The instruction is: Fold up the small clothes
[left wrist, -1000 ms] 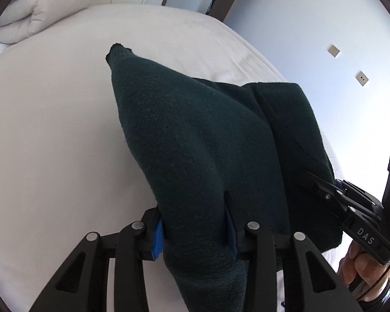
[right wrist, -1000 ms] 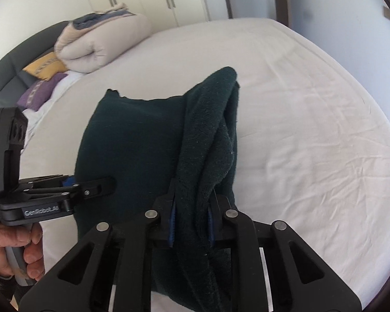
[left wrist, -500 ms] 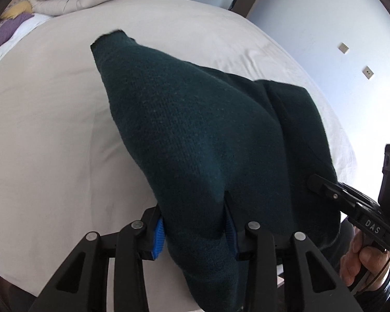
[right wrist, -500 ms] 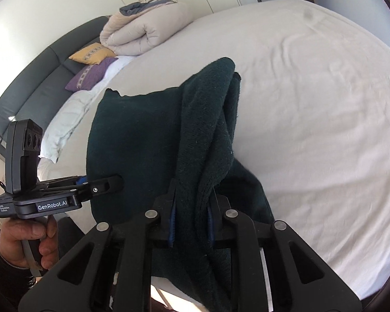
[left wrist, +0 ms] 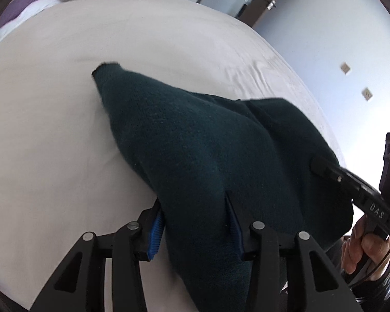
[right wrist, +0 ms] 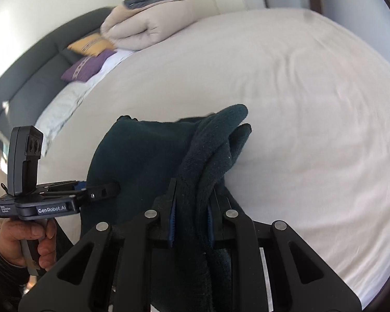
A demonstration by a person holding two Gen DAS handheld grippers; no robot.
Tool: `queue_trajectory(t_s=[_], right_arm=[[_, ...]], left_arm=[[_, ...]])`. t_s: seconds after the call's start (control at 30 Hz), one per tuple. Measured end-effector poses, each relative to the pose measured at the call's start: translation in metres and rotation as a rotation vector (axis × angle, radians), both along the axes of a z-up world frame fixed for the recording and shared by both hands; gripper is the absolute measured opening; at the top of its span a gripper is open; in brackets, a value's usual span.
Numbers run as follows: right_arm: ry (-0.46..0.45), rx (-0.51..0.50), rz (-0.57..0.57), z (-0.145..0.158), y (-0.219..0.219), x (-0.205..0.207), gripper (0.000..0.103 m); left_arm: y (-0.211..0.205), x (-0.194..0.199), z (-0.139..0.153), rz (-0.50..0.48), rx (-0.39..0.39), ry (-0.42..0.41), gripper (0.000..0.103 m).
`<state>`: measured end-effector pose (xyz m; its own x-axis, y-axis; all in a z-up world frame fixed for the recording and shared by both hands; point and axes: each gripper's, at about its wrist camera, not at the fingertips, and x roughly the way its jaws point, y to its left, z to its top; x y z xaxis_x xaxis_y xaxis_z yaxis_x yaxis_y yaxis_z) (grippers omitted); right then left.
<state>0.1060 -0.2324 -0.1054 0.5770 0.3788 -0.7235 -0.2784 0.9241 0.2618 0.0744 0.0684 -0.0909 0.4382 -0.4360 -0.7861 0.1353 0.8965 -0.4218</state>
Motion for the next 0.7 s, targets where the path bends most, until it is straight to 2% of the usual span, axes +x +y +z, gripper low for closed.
queue_trajectory(t_s=[0.13,0.23,0.3,0.33,0.4,0.43,0.53,0.6,0.67,0.7], right_arm=[[-0.070,0.006,0.128,0.027,0.025,-0.001,0.017],[-0.061,0.002,0.119,0.035,0.031,0.001,0.017],[-0.005,-0.003,0.069,0.017,0.018,0.012,0.017],[0.049,-0.003,0.030,-0.001,0.007,0.019,0.017],[0.166,0.013,-0.029,-0.039,-0.015,0.038,0.018],[0.214,0.077,-0.055,-0.056,-0.030,0.041,0.022],[0.212,0.202,-0.082,-0.059,-0.050,0.037,0.039],[0.187,0.184,-0.088,-0.049,-0.054,0.034,0.047],[0.140,0.188,-0.084,-0.034,-0.059,0.035,0.052],[0.126,0.199,-0.089,-0.029,-0.062,0.035,0.060]], left_arm=[[0.026,-0.015,-0.016,0.094,-0.131,0.003,0.046],[0.033,-0.015,-0.023,0.113,-0.186,0.014,0.046],[0.027,-0.010,-0.023,0.096,-0.173,0.020,0.051],[0.023,-0.009,-0.022,0.084,-0.162,0.018,0.054],[0.016,-0.005,-0.026,0.076,-0.148,0.025,0.072],[0.012,-0.003,-0.029,0.080,-0.157,0.030,0.073],[0.001,0.001,-0.032,0.077,-0.151,0.026,0.078],[-0.003,0.008,-0.033,0.084,-0.155,0.039,0.079],[0.005,0.003,-0.028,0.110,-0.173,0.055,0.080],[0.007,0.002,-0.027,0.126,-0.181,0.059,0.083]])
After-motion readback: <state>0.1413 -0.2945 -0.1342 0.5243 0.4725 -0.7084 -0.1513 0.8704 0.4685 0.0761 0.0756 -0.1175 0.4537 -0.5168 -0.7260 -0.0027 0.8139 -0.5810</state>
